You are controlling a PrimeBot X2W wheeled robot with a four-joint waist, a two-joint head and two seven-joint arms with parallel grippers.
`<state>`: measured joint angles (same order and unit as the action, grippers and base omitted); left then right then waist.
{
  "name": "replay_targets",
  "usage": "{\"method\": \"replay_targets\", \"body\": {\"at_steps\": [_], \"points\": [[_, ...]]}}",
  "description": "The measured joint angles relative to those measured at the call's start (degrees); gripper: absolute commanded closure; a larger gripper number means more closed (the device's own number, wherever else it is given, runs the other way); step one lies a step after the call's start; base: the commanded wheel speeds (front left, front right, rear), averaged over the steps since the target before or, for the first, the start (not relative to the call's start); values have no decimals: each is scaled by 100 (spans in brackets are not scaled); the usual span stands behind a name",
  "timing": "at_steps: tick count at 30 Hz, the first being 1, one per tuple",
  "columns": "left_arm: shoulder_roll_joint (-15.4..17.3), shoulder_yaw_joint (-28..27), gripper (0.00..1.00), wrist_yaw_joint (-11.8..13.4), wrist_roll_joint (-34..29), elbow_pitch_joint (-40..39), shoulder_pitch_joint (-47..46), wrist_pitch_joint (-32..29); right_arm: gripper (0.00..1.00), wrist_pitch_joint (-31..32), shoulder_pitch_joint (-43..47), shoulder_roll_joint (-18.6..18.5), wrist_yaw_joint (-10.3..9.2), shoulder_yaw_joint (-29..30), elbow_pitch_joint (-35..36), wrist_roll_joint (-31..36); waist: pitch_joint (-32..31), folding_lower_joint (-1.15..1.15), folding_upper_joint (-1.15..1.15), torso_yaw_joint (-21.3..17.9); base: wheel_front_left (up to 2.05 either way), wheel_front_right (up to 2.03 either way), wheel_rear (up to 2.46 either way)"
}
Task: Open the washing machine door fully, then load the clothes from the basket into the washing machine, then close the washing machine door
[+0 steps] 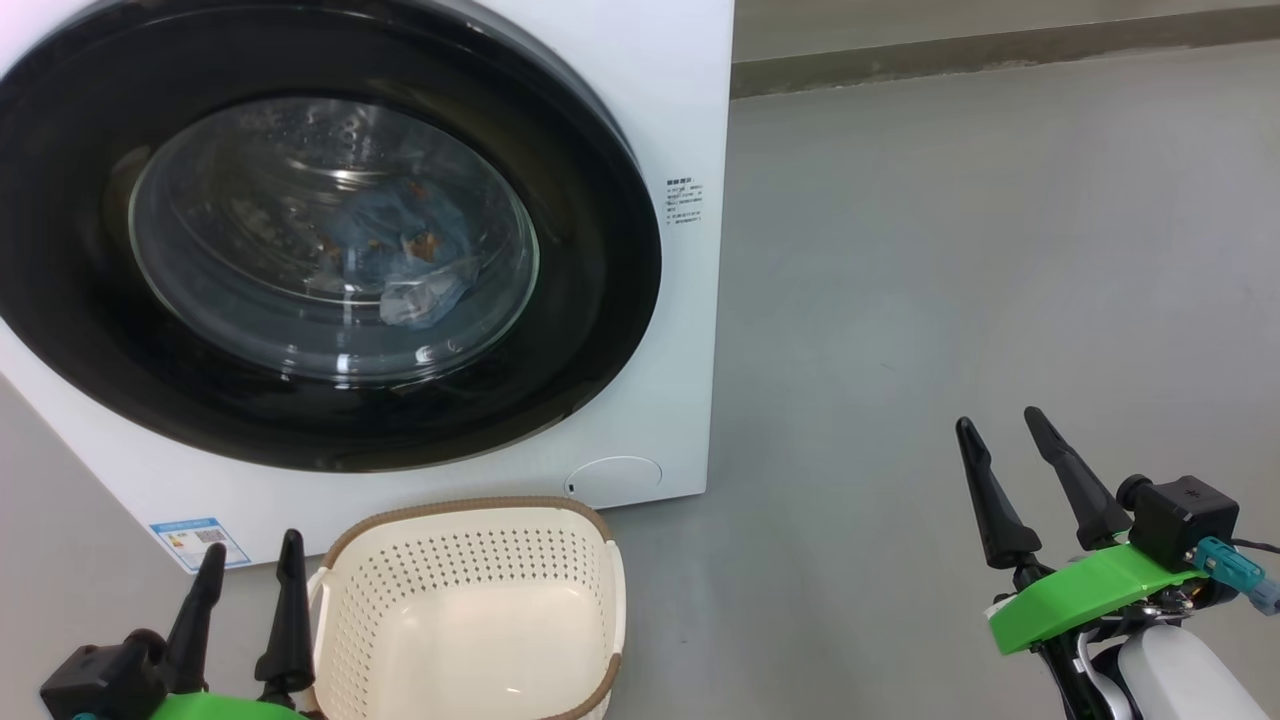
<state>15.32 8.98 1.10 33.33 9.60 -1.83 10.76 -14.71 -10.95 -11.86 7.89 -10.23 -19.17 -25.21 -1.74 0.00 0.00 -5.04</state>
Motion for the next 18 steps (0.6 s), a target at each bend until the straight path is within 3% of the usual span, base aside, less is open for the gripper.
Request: {"method": "replay_targets", "body": {"at_steps": [3,4,9,18], "points": [[2,9,0,-3,15,5,0,0,0,0,0,2,0,-5,-7,0,0,0,0,-2,0,0,0],[-30,13,100,-3,15,57,3,-1,100,0,7,20,3,-22,-59,0,-1,0,0,-2,0,0,0],[-272,78,100,-3,32,365,208,-19,100,20,346,212,3,-89,-372,-13,1,0,0,1,0,0,0],[-363,10,100,-40,422,390,221,-126,100,162,400,257,3,-25,-365,-435,10,1,0,39,0,0,0]]}}
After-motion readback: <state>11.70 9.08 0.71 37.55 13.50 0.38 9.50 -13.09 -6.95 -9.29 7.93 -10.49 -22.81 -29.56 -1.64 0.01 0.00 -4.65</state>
